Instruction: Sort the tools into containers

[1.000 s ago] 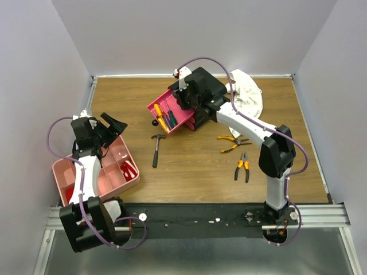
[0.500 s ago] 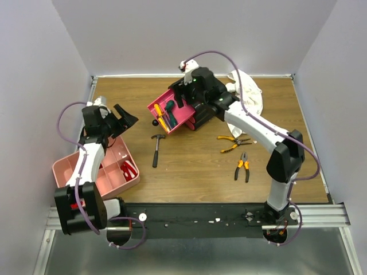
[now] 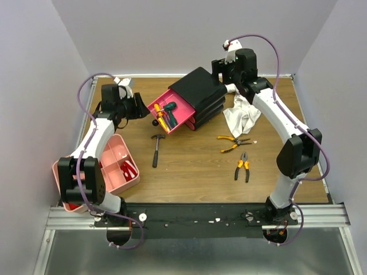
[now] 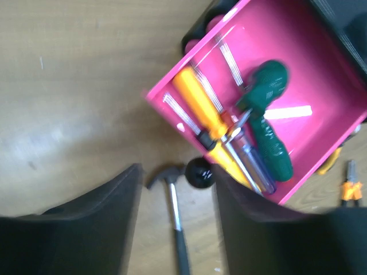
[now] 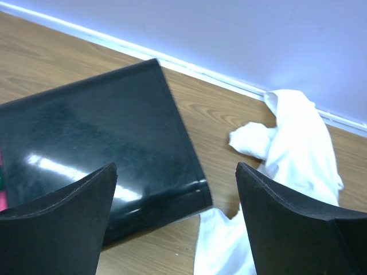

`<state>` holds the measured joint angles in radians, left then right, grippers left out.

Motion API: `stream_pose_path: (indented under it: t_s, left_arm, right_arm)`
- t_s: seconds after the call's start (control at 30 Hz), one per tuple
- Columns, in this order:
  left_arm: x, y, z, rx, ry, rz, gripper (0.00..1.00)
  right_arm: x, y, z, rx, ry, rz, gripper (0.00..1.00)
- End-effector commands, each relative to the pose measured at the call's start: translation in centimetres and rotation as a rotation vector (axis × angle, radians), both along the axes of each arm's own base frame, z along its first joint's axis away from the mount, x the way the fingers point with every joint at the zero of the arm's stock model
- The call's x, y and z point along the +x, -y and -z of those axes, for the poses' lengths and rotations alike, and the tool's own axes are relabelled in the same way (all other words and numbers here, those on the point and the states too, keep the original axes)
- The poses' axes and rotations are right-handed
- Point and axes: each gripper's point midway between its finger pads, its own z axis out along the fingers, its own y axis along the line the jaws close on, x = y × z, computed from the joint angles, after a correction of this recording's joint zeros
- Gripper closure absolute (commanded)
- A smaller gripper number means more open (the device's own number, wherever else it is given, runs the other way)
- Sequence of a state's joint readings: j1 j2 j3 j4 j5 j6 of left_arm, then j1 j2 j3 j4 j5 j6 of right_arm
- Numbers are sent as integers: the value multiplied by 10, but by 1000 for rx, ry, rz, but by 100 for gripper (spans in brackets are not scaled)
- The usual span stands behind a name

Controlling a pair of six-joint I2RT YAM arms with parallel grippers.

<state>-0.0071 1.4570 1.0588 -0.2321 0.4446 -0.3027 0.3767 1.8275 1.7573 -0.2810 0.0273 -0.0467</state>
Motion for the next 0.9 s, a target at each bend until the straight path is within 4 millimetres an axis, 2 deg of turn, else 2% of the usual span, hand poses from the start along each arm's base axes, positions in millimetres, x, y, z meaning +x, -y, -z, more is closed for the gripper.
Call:
stream_pose_path:
  t_s: [0.0, 0.03, 0.07, 0.1, 0.13, 0.17, 0.27, 0.3, 0.4, 0.43, 0.57, 0.63, 0.67, 0.7, 0.87]
  left_arm:
    - [13, 12, -41, 133, 125, 199, 57]
    - [15, 15, -47, 139, 139, 219, 73]
    - [17, 19, -56, 149, 160, 246, 81]
    - [18, 24, -55, 144, 158, 267, 87]
    - [18, 28, -56, 147, 162, 281, 99]
    - [18, 37, -57, 154, 170, 304, 100]
    - [22, 47, -42, 217, 161, 346, 100]
    - [21, 55, -33, 234, 149, 372, 100]
    - [24, 63, -19, 288, 128, 375, 100]
    - [24, 65, -17, 291, 125, 377, 100]
    - [25, 72, -2, 316, 96, 387, 100]
    - [21, 81, -1, 310, 97, 418, 100]
    - [18, 84, -2, 307, 96, 433, 100]
    - [15, 88, -2, 294, 95, 450, 100]
    - [8, 109, 3, 280, 101, 482, 100]
  right_arm:
    - [-12, -23, -9, 52, -1, -136, 13]
    - [-13, -24, -9, 61, -5, -142, 14]
    - [-14, -24, -8, 74, -14, -142, 15]
    - [-17, -25, -11, 84, -15, -151, 19]
    - [-18, -25, -11, 91, -20, -157, 22]
    - [-19, -26, -10, 93, -24, -165, 25]
    - [-25, -29, -11, 89, -13, -207, 42]
    - [-24, -27, -7, 84, -15, -203, 58]
    - [-20, -19, -1, 70, -15, -144, 93]
    - [-19, -16, 0, 65, -15, -134, 99]
    - [-15, -6, 8, 47, -20, -82, 99]
    - [-17, -1, 6, 56, -11, -55, 99]
    - [-21, -2, 13, 53, -26, -63, 99]
    - [-25, -3, 10, 58, -24, -75, 99]
    - [-30, -1, 23, 56, -52, -71, 99]
